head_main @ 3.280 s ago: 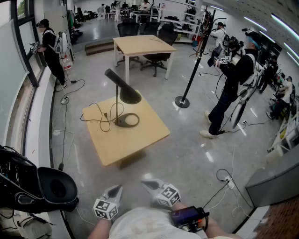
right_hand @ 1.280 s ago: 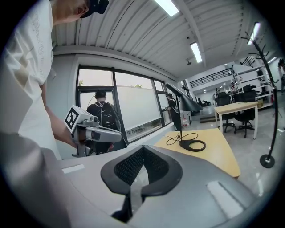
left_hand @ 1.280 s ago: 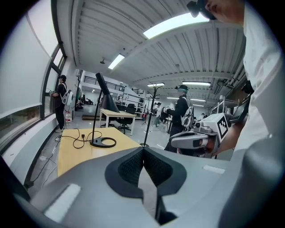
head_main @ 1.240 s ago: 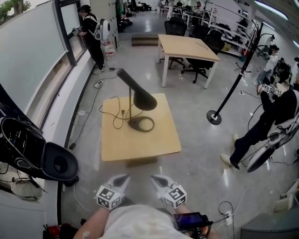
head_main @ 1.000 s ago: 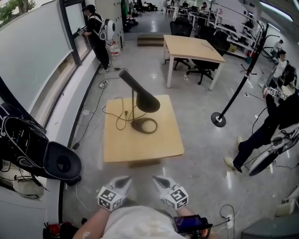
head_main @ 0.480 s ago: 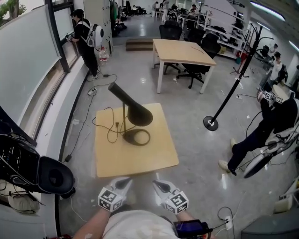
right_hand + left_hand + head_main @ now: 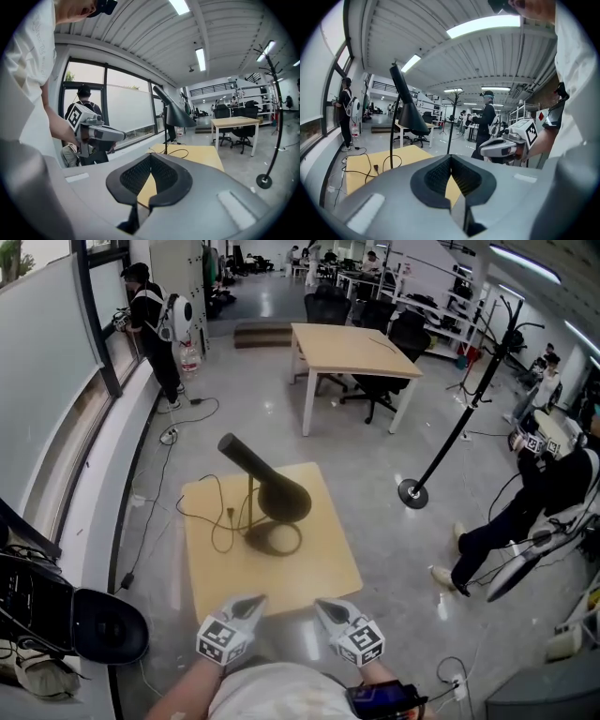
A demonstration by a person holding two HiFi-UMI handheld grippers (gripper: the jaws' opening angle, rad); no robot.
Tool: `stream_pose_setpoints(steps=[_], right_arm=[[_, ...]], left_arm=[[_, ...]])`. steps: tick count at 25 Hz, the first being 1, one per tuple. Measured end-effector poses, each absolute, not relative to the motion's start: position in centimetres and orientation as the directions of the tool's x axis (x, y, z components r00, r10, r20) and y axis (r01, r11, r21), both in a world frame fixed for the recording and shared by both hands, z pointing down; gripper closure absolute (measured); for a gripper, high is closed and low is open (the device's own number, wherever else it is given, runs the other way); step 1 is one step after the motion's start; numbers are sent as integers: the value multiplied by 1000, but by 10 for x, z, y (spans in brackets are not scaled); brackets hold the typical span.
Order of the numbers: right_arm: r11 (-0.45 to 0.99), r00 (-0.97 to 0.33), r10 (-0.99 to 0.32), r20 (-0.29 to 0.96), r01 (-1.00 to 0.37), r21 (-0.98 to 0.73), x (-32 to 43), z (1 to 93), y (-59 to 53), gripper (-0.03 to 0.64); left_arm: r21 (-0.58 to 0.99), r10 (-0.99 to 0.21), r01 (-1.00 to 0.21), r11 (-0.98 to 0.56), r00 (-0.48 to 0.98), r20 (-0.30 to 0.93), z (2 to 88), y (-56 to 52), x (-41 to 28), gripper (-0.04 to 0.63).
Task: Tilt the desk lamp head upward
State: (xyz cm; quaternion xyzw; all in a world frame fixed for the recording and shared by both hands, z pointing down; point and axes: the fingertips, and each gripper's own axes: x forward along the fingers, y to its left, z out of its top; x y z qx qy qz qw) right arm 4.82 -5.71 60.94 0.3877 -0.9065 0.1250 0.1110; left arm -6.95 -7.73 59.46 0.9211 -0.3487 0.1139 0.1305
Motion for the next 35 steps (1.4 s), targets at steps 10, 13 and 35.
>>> stream_pose_setpoints(steps=[10,13,35], right_arm=[[650,-629,-713,309,-759,-44,36,591,-126,602],[666,-635,-702,323,-746,-18,30,589,-139,603],[748,-705,-663,252,-638,183,31,562,-225,601]], left_arm=[[118,-628,-668,-734,735,255,574,-144,-108,594],[92,-634,-674,-733,726,266,569,-156,-119,594],[-246,-775,-736,-631,587,232,465,-238,-143,586]])
